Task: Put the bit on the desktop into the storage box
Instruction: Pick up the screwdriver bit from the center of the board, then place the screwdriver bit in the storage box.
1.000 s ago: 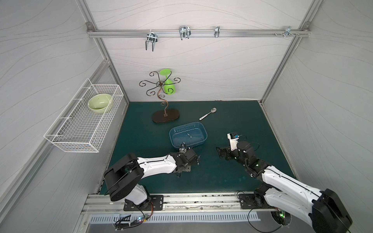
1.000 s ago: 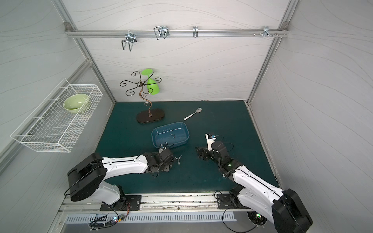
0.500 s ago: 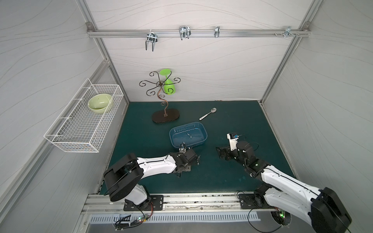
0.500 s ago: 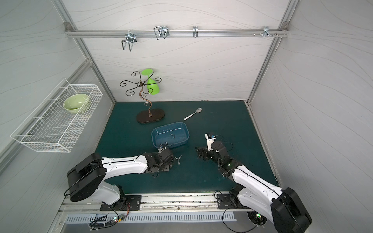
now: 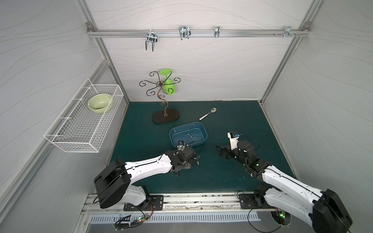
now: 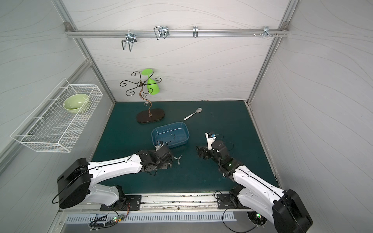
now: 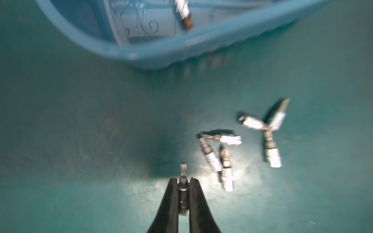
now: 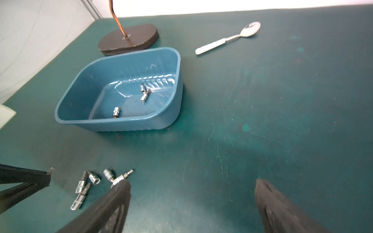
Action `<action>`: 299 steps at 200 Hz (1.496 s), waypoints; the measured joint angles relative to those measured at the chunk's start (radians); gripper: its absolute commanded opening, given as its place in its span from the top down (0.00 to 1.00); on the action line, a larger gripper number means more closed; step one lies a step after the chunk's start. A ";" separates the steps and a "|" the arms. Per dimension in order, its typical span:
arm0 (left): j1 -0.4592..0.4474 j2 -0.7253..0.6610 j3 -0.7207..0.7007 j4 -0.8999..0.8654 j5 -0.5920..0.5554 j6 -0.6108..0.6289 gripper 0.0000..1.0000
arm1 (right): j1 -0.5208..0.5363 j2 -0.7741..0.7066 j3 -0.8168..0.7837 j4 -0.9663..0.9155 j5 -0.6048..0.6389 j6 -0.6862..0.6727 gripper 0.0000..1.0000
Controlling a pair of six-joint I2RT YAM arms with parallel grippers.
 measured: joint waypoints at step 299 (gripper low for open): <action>0.441 0.327 0.301 0.242 0.276 0.425 0.50 | 0.000 -0.409 -0.006 -0.326 0.008 0.001 0.01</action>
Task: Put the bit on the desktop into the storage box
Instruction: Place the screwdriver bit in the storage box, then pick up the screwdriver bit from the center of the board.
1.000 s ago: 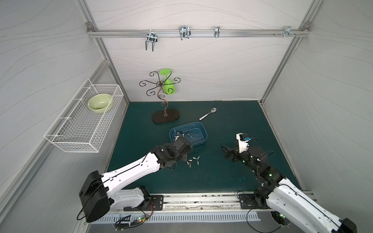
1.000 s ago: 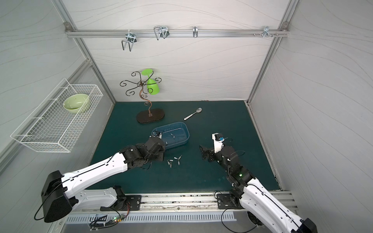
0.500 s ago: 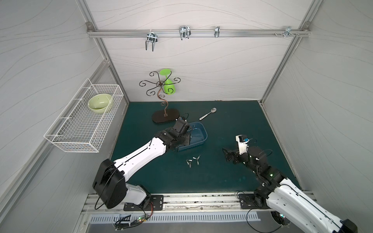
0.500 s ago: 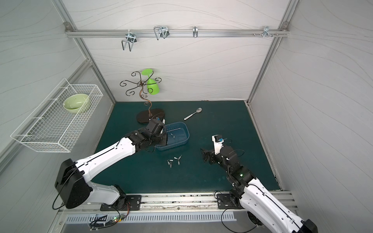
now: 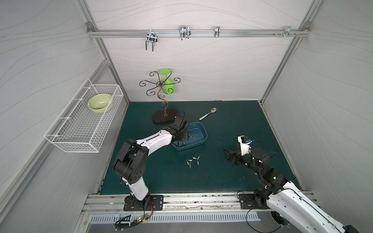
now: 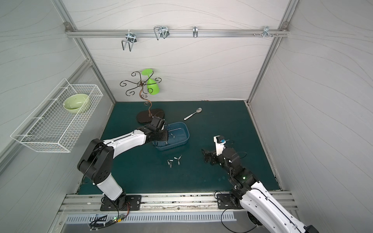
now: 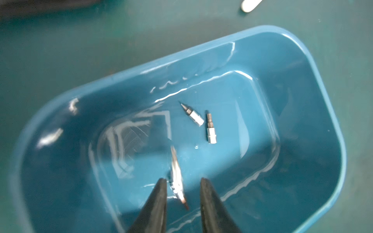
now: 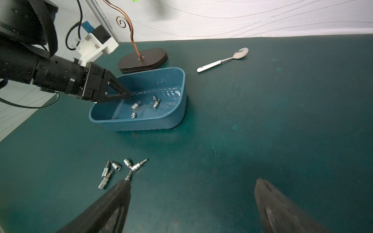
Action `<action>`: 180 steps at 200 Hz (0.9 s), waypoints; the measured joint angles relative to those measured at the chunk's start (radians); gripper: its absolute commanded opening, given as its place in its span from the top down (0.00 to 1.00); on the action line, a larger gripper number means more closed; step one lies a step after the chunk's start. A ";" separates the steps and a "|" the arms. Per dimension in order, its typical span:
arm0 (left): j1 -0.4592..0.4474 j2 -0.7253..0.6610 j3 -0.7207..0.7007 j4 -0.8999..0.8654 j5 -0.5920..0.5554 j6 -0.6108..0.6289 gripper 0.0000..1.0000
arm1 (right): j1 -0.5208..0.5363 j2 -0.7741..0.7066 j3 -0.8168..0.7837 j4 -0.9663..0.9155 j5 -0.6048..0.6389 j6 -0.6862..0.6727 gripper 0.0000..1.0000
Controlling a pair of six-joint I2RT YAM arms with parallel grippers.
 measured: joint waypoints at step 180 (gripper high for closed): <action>0.002 -0.406 -0.145 -0.116 0.040 -0.019 0.04 | 0.000 0.047 0.094 -0.152 0.042 0.045 0.01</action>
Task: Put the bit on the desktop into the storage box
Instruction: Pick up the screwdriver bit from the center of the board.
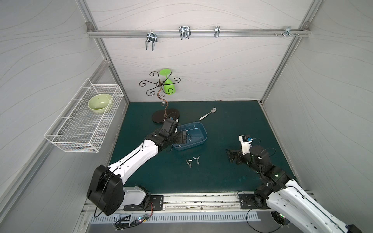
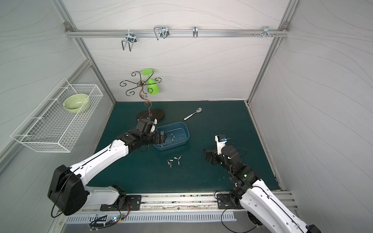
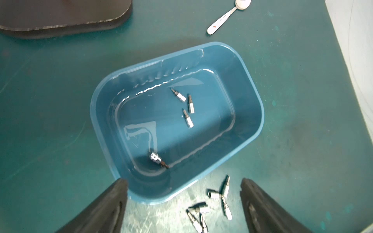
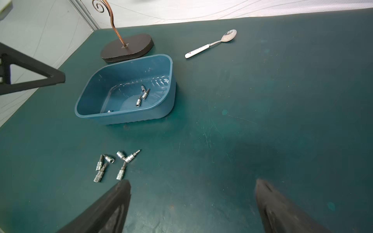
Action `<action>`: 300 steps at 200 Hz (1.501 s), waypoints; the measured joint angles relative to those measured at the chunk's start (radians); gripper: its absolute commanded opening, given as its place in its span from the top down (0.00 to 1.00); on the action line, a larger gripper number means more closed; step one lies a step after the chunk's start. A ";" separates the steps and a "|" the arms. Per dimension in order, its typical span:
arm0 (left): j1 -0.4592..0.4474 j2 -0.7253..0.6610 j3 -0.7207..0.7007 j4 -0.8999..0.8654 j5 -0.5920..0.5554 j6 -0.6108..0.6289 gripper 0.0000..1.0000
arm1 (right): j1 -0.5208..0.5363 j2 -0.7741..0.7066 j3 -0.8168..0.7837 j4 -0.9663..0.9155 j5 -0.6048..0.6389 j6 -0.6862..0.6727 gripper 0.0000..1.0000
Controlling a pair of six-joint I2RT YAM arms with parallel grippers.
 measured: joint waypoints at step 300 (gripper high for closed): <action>0.000 -0.449 -0.549 0.199 -0.177 0.052 0.01 | 0.473 1.013 0.441 -0.019 -0.042 0.126 0.49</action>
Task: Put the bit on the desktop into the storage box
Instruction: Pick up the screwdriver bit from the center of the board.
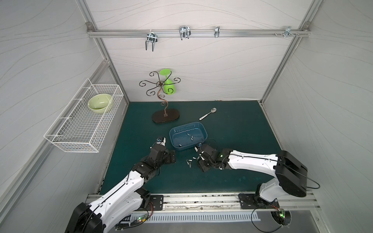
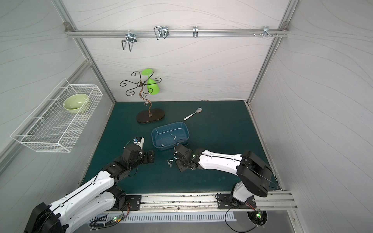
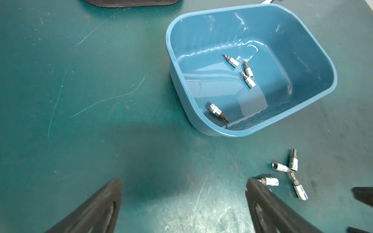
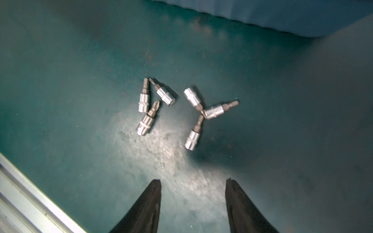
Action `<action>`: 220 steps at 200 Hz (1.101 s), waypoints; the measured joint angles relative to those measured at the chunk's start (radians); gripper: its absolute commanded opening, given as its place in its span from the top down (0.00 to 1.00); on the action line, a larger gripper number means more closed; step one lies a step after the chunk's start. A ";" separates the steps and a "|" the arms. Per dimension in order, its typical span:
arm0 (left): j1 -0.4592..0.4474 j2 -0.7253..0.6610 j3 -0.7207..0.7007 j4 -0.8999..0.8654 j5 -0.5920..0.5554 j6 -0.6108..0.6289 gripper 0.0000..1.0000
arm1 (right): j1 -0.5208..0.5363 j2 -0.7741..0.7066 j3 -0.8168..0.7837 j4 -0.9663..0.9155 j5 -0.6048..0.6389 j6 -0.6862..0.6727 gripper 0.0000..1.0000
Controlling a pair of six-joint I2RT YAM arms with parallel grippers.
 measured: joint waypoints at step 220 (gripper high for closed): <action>0.000 -0.038 -0.013 0.006 -0.018 0.000 0.01 | 0.008 0.243 0.162 -0.052 0.074 0.081 0.82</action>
